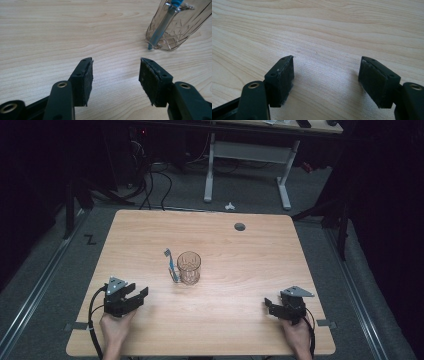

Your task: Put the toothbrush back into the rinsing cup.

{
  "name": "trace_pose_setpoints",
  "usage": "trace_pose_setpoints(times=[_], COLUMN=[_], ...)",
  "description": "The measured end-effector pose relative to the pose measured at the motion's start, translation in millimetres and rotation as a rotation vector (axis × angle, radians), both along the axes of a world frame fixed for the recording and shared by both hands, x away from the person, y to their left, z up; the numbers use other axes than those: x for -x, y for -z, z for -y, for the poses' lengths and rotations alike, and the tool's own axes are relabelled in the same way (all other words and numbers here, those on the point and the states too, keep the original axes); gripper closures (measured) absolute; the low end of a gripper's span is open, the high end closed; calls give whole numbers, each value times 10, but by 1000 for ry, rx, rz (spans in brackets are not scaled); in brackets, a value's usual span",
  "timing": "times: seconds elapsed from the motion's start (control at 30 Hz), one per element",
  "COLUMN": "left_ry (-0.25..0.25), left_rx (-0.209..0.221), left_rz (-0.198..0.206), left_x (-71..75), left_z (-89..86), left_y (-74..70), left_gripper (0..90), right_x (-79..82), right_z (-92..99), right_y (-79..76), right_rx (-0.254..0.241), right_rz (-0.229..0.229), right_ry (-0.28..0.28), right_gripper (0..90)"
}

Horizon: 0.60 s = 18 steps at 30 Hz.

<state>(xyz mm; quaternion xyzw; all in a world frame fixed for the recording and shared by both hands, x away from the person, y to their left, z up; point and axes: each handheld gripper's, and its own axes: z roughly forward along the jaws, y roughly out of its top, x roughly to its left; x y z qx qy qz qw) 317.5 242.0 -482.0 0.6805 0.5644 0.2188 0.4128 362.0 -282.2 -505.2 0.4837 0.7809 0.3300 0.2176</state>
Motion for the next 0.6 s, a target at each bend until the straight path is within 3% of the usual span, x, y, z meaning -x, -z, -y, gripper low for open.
trace_pose_setpoints(times=[0.23, 0.6], left_ry=[0, -6], left_rx=[-38, -82], left_rz=[-28, -36], left_x=[-54, -139], left_z=[42, 141], left_y=[79, 157], left_gripper=[451, 449], right_x=[0, 0], right_z=[0, -1], right_y=[0, 1], right_rx=[0, 0], right_rz=[0, 1], right_ry=[0, 1], right_gripper=[288, 288])
